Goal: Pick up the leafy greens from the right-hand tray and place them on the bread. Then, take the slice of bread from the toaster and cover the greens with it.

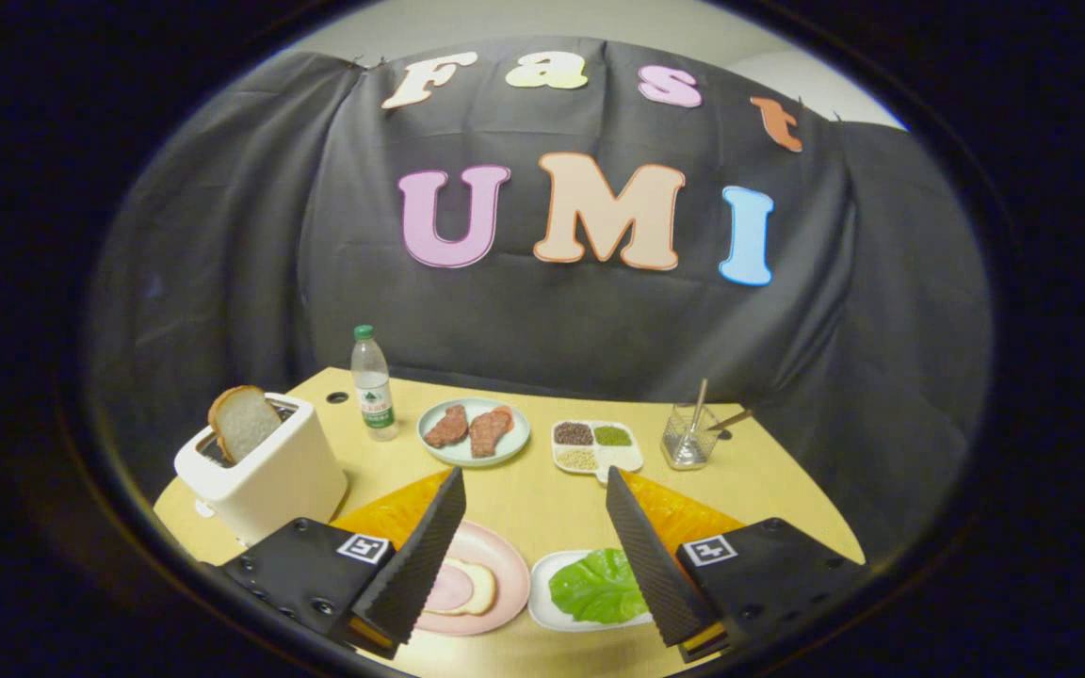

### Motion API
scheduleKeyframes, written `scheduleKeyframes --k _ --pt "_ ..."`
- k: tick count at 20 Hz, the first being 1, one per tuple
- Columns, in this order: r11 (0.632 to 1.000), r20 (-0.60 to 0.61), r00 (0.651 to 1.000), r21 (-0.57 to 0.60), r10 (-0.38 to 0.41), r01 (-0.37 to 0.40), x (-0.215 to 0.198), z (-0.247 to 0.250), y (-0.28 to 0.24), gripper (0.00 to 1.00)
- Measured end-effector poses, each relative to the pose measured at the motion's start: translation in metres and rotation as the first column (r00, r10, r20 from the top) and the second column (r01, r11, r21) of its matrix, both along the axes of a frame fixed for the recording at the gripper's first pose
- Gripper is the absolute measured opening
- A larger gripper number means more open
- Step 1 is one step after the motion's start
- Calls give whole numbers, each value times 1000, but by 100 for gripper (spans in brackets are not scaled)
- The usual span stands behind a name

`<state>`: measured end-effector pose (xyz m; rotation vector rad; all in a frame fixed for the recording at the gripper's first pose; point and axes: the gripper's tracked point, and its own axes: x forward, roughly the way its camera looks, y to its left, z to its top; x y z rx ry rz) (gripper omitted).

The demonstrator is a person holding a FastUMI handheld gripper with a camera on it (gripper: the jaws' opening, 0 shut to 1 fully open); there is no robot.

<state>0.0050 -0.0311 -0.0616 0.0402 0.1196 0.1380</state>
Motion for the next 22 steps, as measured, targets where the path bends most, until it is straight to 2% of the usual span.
scheduleKeyframes --k 4,8,11,15,18,22 --pt "998 -47 998 37 46 -44 5 -24 -35 97" --pt "994 -100 993 91 66 -57 14 -55 -80 97" --pt "983 -147 987 178 66 -39 20 -84 -113 96" --pt "939 -231 971 342 66 18 32 -123 -145 93" --pt "927 -315 947 369 64 60 38 -155 -163 93" --pt "910 -372 924 408 92 74 43 -182 -169 93"
